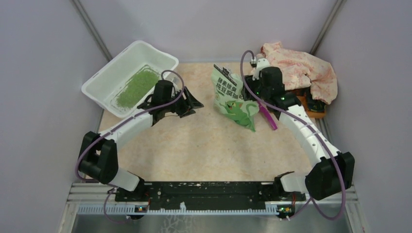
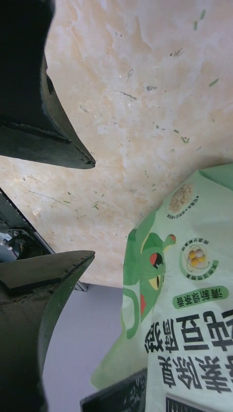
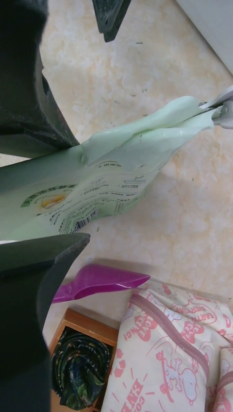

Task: Fill the litter box with clean litter
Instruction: Adjust the cat litter bag at the center of the board, then reset both arms

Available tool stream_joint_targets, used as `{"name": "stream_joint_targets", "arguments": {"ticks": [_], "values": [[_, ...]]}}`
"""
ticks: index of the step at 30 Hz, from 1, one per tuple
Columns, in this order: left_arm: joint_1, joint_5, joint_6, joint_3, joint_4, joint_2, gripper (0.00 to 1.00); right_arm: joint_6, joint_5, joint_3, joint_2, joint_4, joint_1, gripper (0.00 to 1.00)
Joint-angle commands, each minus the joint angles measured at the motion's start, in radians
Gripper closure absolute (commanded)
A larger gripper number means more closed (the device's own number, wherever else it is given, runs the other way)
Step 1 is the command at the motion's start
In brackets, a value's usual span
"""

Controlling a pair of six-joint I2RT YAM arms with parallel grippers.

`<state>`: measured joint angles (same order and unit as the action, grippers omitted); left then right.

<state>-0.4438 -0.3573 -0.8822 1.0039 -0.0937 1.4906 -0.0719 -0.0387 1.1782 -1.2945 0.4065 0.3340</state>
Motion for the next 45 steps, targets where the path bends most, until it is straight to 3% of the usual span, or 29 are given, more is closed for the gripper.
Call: {"name": "stream_joint_targets", "arguments": {"ticks": [1, 3, 7, 8, 9, 10, 14, 22, 36, 45], "values": [[-0.042, 0.069, 0.042, 0.012, -0.03, -0.021, 0.32, -0.053, -0.031, 0.015, 0.093, -0.071, -0.012, 0.44], [-0.049, 0.08, 0.031, 0.001, -0.029, -0.049, 0.32, -0.067, -0.004, 0.018, 0.145, -0.051, -0.012, 0.41], [-0.057, 0.111, 0.038, 0.004, -0.052, -0.142, 0.28, -0.102, 0.12, 0.057, 0.261, 0.064, -0.012, 0.17], [-0.059, 0.124, 0.05, 0.012, -0.065, -0.165, 0.11, -0.115, 0.15, 0.059, 0.288, 0.089, -0.012, 0.09], [-0.06, 0.14, 0.066, 0.023, -0.08, -0.186, 0.02, -0.13, 0.169, 0.059, 0.311, 0.117, -0.012, 0.08], [-0.061, 0.16, 0.081, 0.036, -0.104, -0.205, 0.01, -0.145, 0.172, 0.058, 0.333, 0.145, -0.011, 0.03], [-0.061, 0.225, 0.133, 0.076, -0.202, -0.266, 0.01, -0.206, 0.144, -0.012, 0.418, 0.222, -0.012, 0.02], [-0.063, 0.22, 0.089, -0.063, -0.182, -0.364, 0.01, -0.315, 0.044, -0.266, 0.577, 0.162, -0.011, 0.02], [-0.062, 0.347, 0.103, -0.054, -0.314, -0.581, 0.01, -0.334, 0.042, -0.302, 0.58, 0.123, -0.011, 0.02], [-0.062, 0.324, 0.084, -0.047, -0.332, -0.601, 0.01, -0.308, -0.028, -0.289, 0.523, 0.105, -0.011, 0.02]]}}
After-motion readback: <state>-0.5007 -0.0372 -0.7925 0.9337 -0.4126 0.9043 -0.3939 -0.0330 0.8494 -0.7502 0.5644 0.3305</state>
